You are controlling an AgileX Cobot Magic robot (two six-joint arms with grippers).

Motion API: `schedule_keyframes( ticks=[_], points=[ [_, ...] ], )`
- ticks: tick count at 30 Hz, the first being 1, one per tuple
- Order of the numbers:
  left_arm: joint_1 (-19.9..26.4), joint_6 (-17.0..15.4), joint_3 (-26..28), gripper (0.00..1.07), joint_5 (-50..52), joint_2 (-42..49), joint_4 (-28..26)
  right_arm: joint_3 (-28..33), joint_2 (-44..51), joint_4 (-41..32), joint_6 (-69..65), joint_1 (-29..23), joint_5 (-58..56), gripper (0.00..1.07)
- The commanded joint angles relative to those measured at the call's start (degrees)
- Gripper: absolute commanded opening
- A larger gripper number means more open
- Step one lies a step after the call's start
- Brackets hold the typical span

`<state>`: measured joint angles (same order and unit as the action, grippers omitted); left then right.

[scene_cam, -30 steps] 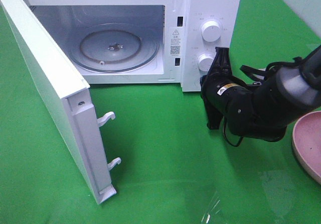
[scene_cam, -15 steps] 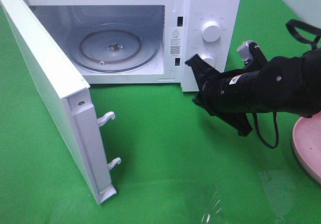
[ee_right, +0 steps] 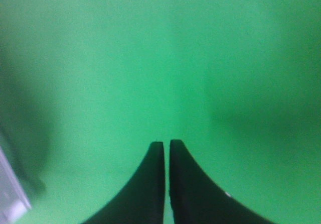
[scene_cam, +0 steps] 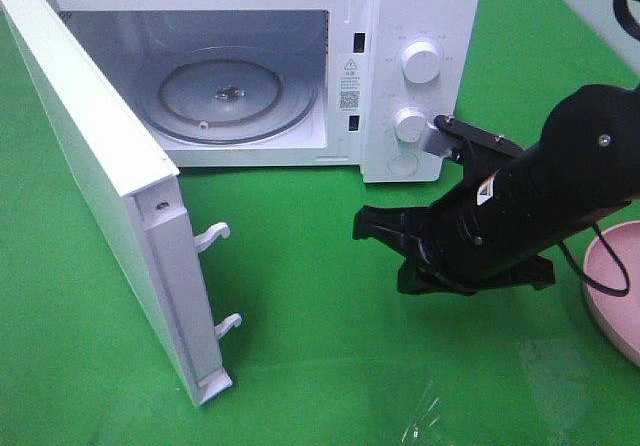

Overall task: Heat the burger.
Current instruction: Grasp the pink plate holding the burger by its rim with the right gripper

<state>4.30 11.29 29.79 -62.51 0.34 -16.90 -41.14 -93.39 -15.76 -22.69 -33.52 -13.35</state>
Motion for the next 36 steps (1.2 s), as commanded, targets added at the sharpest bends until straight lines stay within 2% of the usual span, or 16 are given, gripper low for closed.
schedule_keyframes(
  ticks=[1, 5, 7, 12, 14, 15, 16, 17, 18, 19, 21, 22, 23, 28, 32, 36],
  points=[
    [-0.1, -0.2, -0.2, 0.96, 1.0, 0.2, 0.1, 0.0, 3.4, 8.3, 1.1, 0.0, -8.1, 0.06],
    [-0.1, -0.2, -0.2, 0.96, 1.0, 0.2, 0.1, 0.0, 5.4, 12.0, 1.7, 0.0, -13.6, 0.08],
    [-0.1, -0.2, -0.2, 0.96, 1.0, 0.2, 0.1, 0.0, 8.2, 16.5, 2.1, 0.9, -19.6, 0.12],
    [-0.1, -0.2, -0.2, 0.96, 1.0, 0.2, 0.1, 0.0, 10.5, 18.4, 2.4, 3.2, -22.2, 0.18],
    [-0.1, -0.2, -0.2, 0.96, 1.0, 0.2, 0.1, 0.0, 13.7, 21.7, 4.0, 6.5, -24.4, 0.37],
    [-0.1, -0.2, -0.2, 0.96, 1.0, 0.2, 0.1, 0.0, 13.7, 21.7, 4.0, 6.5, -24.4, 0.37],
    [-0.1, -0.2, -0.2, 0.96, 1.0, 0.2, 0.1, 0.0, 15.1, 23.1, 5.7, 8.1, -25.2, 0.51],
    [-0.1, -0.2, -0.2, 0.96, 1.0, 0.2, 0.1, 0.0, 15.1, 23.1, 5.7, 8.1, -25.2, 0.51],
    [-0.1, -0.2, -0.2, 0.96, 1.0, 0.2, 0.1, 0.0, 15.8, 23.6, 6.5, 8.9, -25.5, 0.60],
    [-0.1, -0.2, -0.2, 0.96, 1.0, 0.2, 0.1, 0.0, 15.8, 23.6, 6.5, 8.9, -25.5, 0.60],
    [-0.1, -0.2, -0.2, 0.96, 1.0, 0.2, 0.1, 0.0, 17.7, 24.5, 8.6, 12.7, -25.3, 0.93],
    [-0.1, -0.2, -0.2, 0.96, 1.0, 0.2, 0.1, 0.0, 17.7, 24.5, 8.6, 12.7, -25.3, 0.93],
    [-0.1, -0.2, -0.2, 0.96, 1.0, 0.2, 0.1, 0.0, 17.9, 25.1, 9.0, 14.7, -25.8, 1.01],
    [-0.1, -0.2, -0.2, 0.96, 1.0, 0.2, 0.1, 0.0, 17.9, 26.4, 10.8, 17.5, -26.4, 1.00],
    [-0.1, -0.2, -0.2, 0.96, 1.0, 0.2, 0.1, 0.0, 17.8, 28.1, 12.8, 23.8, -25.1, 0.99],
    [-0.1, -0.2, -0.2, 0.96, 1.0, 0.2, 0.1, 0.0, 16.8, 28.1, 13.4, 26.2, -24.2, 0.98]
  ],
)
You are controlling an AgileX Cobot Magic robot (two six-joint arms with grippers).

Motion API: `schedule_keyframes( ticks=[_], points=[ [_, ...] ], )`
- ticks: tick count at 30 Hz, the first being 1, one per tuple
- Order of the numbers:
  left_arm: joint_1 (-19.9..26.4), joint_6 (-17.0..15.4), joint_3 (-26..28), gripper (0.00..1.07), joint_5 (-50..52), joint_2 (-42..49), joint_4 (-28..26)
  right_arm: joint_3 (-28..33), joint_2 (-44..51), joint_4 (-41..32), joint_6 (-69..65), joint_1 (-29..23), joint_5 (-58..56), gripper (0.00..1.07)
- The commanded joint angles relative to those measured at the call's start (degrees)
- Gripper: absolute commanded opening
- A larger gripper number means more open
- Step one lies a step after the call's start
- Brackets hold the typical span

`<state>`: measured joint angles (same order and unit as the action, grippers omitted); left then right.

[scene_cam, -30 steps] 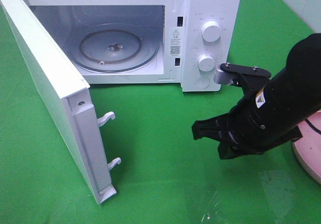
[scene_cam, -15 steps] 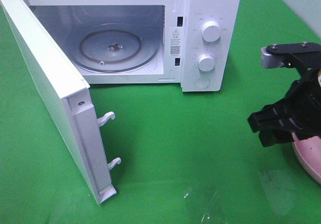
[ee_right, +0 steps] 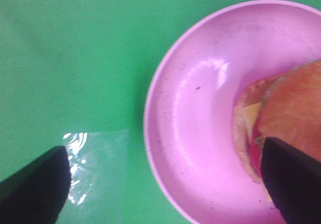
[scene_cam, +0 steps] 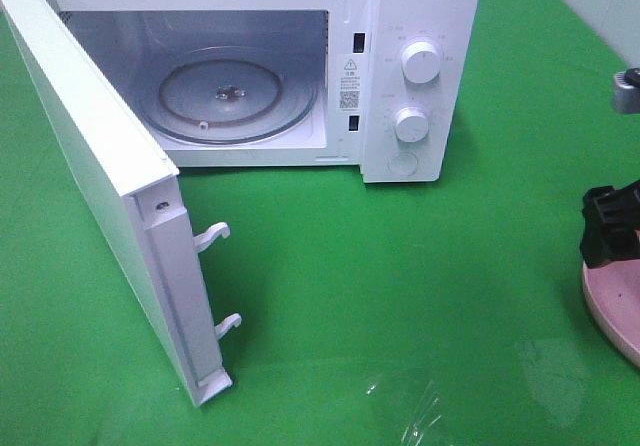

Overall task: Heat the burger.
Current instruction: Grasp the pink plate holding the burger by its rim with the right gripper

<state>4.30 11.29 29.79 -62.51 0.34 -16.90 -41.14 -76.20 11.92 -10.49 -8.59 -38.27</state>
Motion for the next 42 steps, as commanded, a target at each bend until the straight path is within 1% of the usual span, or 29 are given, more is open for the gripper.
schedule_keyframes(
  ticks=[1, 5, 13, 19, 25, 28, 34, 42],
  points=[
    [-0.1, -0.2, -0.2, 0.96, 1.0, 0.2, 0.1, 0.0, -1.8, 0.3, 1.7, 2.2, 0.7, 0.98],
    [-0.1, -0.2, -0.2, 0.96, 1.0, 0.2, 0.1, 0.0, -5.6, 0.2, 1.9, 2.4, 1.9, 0.96],
    [-0.1, -0.2, -0.2, 0.96, 1.0, 0.2, 0.1, 0.0, -10.1, -0.3, 2.4, 2.4, 5.3, 0.95],
    [-0.1, -0.2, -0.2, 0.96, 1.0, 0.2, 0.1, 0.0, -13.3, -4.6, 5.8, 2.3, 8.1, 0.93],
    [-0.1, -0.2, -0.2, 0.96, 1.0, 0.2, 0.1, 0.0, -16.6, -4.5, 5.7, 2.3, 10.4, 0.92],
    [-0.1, -0.2, -0.2, 0.96, 1.0, 0.2, 0.1, 0.0, -19.6, -4.5, 5.5, 2.3, 12.3, 0.92],
    [-0.1, -0.2, -0.2, 0.96, 1.0, 0.2, 0.1, 0.0, -22.5, -3.4, 4.6, 2.3, 14.2, 0.90],
    [-0.1, -0.2, -0.2, 0.96, 1.0, 0.2, 0.1, 0.0, -23.7, 2.2, -1.0, 2.4, 17.0, 0.88]
  ],
)
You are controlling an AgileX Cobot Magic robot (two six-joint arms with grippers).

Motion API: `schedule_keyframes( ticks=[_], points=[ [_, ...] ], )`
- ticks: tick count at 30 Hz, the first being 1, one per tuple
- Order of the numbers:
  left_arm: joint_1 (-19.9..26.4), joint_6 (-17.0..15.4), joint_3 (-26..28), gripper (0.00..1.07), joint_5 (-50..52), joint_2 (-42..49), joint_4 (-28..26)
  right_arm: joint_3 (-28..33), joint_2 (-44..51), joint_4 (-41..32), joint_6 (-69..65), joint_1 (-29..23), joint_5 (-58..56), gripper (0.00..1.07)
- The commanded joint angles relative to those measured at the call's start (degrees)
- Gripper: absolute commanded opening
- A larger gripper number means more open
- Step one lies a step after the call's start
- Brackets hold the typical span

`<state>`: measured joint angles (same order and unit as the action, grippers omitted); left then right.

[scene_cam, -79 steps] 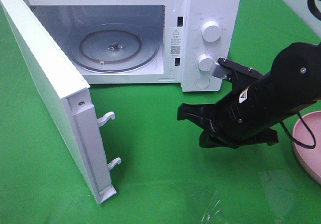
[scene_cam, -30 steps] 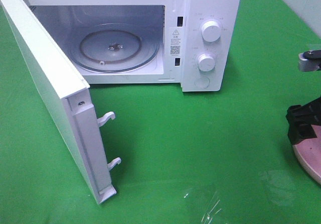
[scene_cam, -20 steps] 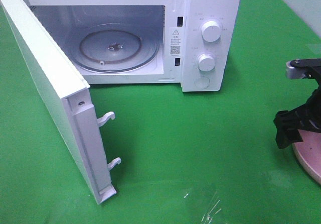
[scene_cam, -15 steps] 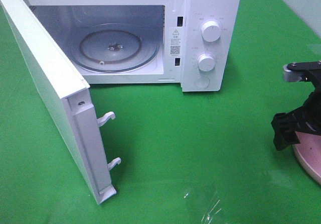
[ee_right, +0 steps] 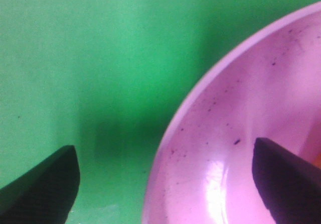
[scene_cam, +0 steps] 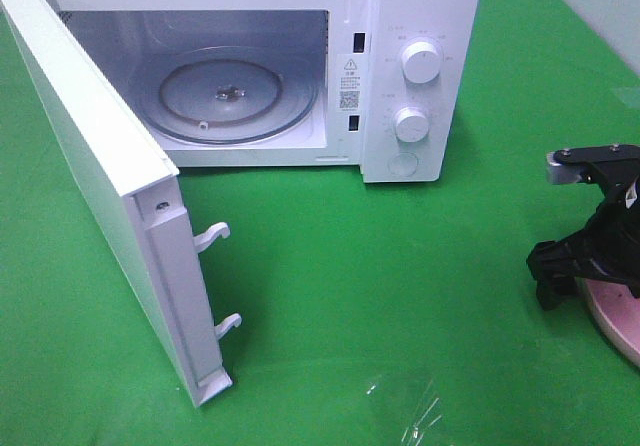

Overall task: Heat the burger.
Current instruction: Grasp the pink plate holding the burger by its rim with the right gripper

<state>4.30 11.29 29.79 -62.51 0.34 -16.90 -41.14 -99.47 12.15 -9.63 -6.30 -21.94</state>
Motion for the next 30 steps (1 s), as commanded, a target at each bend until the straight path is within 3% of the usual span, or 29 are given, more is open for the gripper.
schedule_keyframes(
  ticks=[1, 9, 14, 16, 17, 18, 21, 23, 24, 25, 30],
  points=[
    [-0.1, -0.2, -0.2, 0.96, 1.0, 0.2, 0.1, 0.0, -0.7, 2.2, -2.1, 0.1, 0.7, 0.87],
    [-0.1, -0.2, -0.2, 0.96, 1.0, 0.2, 0.1, 0.0, -4.0, 2.5, -3.1, 0.1, 0.7, 0.85],
    [-0.1, -0.2, -0.2, 0.96, 1.0, 0.2, 0.1, 0.0, -4.0, 3.2, -3.2, 0.1, 0.6, 0.75],
    [-0.1, -0.2, -0.2, 0.96, 1.0, 0.2, 0.1, 0.0, -4.0, 3.2, -3.3, 0.1, 0.6, 0.57],
    [-0.1, -0.2, -0.2, 0.96, 1.0, 0.2, 0.1, 0.0, -4.0, 3.2, -3.3, 0.1, 0.6, 0.57],
    [-0.1, -0.2, -0.2, 0.96, 1.0, 0.2, 0.1, 0.0, -4.0, 3.2, -3.3, 0.1, 0.6, 0.43],
    [-0.1, -0.2, -0.2, 0.96, 1.0, 0.2, 0.1, 0.0, -4.0, 3.2, -3.3, 0.1, 0.3, 0.35],
    [-0.1, -0.2, -0.2, 0.96, 1.0, 0.2, 0.1, 0.0, -4.0, 3.2, -3.3, 0.1, -0.3, 0.07],
    [-0.1, -0.2, -0.2, 0.96, 1.0, 0.2, 0.1, 0.0, -4.0, 3.2, -3.3, 0.1, -0.3, 0.07],
    [-0.1, -0.2, -0.2, 0.96, 1.0, 0.2, 0.1, 0.0, -4.0, 3.2, -3.3, 0.1, -1.0, 0.00],
    [-0.1, -0.2, -0.2, 0.96, 1.0, 0.2, 0.1, 0.0, -4.0, 3.2, -4.1, 0.0, -1.5, 0.00]
  ],
)
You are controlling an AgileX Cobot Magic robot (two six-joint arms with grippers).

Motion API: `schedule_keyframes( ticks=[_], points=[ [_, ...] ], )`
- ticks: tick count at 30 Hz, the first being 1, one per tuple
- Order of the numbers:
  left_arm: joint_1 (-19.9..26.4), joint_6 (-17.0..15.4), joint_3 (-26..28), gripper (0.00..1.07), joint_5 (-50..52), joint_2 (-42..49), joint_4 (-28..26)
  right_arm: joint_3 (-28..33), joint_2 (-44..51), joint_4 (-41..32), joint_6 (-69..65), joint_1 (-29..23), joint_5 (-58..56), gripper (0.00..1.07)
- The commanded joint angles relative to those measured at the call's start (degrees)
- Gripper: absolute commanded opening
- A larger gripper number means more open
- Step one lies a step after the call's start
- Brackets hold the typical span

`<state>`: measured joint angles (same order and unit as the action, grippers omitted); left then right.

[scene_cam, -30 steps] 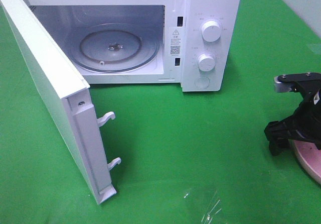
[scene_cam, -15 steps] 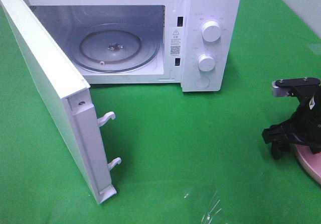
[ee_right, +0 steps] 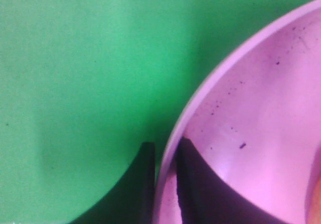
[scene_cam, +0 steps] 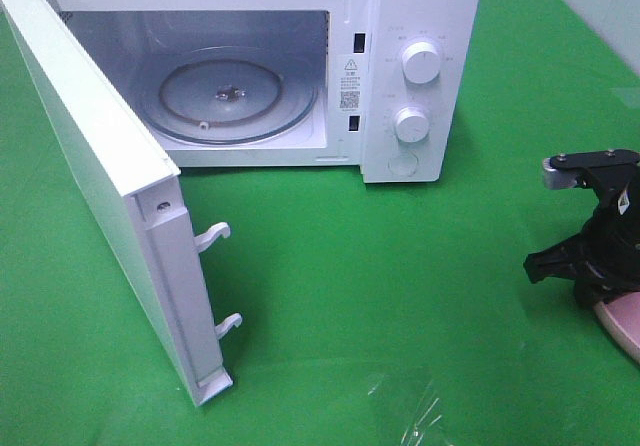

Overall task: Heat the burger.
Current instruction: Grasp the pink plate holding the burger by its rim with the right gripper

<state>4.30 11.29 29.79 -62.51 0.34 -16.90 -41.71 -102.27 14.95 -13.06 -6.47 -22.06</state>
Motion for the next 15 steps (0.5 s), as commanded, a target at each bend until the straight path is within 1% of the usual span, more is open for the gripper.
schedule_keyframes(
  ticks=[1, 3, 5, 6, 9, 11, 12, 13, 14, 15],
  points=[
    [-0.1, -0.2, -0.2, 0.96, 1.0, 0.2, 0.1, 0.6, -1.1, 0.3, -0.7, 0.2, -1.4, 0.00],
    [-0.1, -0.2, -0.2, 0.96, 1.0, 0.2, 0.1, 0.6, -1.1, 0.4, -1.2, 0.1, -2.1, 0.00],
    [-0.1, -0.2, -0.2, 0.96, 1.0, 0.2, 0.1, 0.6, -1.1, 2.5, -2.9, -1.7, -3.8, 0.00],
    [-0.1, -0.2, -0.2, 0.96, 1.0, 0.2, 0.1, 0.6, -1.1, 2.5, -2.9, -1.7, -3.8, 0.00],
    [-0.1, -0.2, -0.2, 0.96, 1.0, 0.2, 0.1, 0.6, -1.1, 5.8, -8.4, -4.0, -5.6, 0.00],
    [-0.1, -0.2, -0.2, 0.96, 1.0, 0.2, 0.1, 0.6, -1.1, 6.6, -9.6, -4.4, -5.8, 0.00],
    [-0.1, -0.2, -0.2, 0.96, 1.0, 0.2, 0.1, 0.7, -1.1, 8.9, -12.3, -5.8, -7.2, 0.00],
    [-0.1, -0.2, -0.2, 0.96, 1.0, 0.2, 0.1, 0.7, -1.1, 8.9, -12.3, -5.8, -7.2, 0.00],
    [-0.1, -0.2, -0.2, 0.96, 1.0, 0.2, 0.1, 0.7, -1.1, 10.9, -14.5, -6.9, -8.5, 0.00],
    [-0.1, -0.2, -0.2, 0.96, 1.0, 0.2, 0.1, 0.7, -1.1, 10.9, -14.5, -6.9, -8.5, 0.00]
  ],
)
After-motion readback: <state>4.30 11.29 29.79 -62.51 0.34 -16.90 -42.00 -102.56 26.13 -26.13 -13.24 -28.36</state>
